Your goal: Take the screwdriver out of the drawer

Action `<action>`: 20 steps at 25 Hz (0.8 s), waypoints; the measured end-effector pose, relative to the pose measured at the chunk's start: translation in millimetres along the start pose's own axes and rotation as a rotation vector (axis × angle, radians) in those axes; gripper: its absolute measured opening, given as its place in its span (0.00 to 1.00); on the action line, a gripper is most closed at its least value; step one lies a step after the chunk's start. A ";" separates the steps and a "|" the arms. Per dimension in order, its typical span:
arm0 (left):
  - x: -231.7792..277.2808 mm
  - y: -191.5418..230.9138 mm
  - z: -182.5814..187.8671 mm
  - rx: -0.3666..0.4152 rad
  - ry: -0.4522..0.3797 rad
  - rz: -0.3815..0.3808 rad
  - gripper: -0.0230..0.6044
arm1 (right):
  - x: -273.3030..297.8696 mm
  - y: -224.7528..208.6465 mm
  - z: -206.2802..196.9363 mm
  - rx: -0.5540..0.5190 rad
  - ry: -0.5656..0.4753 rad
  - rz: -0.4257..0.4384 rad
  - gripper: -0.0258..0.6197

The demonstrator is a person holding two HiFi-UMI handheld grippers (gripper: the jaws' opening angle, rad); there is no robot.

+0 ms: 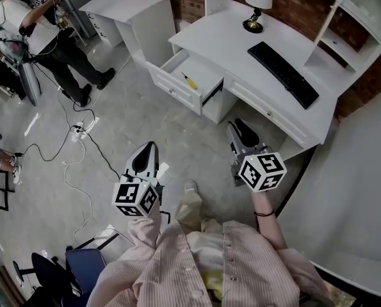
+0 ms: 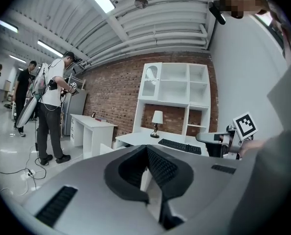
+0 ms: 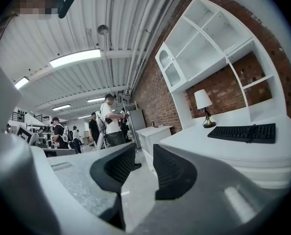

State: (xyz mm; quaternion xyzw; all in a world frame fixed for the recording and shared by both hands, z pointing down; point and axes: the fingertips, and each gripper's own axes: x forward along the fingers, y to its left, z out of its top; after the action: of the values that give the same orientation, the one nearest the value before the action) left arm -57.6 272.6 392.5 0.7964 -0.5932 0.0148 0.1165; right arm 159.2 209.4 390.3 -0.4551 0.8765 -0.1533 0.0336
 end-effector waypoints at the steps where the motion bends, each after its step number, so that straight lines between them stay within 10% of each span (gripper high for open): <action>1: 9.2 6.0 0.8 -0.003 0.006 0.000 0.03 | 10.4 -4.0 -0.2 0.004 0.005 -0.003 0.19; 20: 148.4 112.2 23.4 -0.028 0.067 -0.055 0.03 | 172.0 -44.1 -2.7 0.045 0.067 -0.064 0.22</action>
State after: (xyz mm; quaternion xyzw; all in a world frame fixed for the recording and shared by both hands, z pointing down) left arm -122.7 97.9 412.6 0.8097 -0.5671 0.0303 0.1478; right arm 93.1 47.3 420.0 -0.4766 0.8585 -0.1891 0.0094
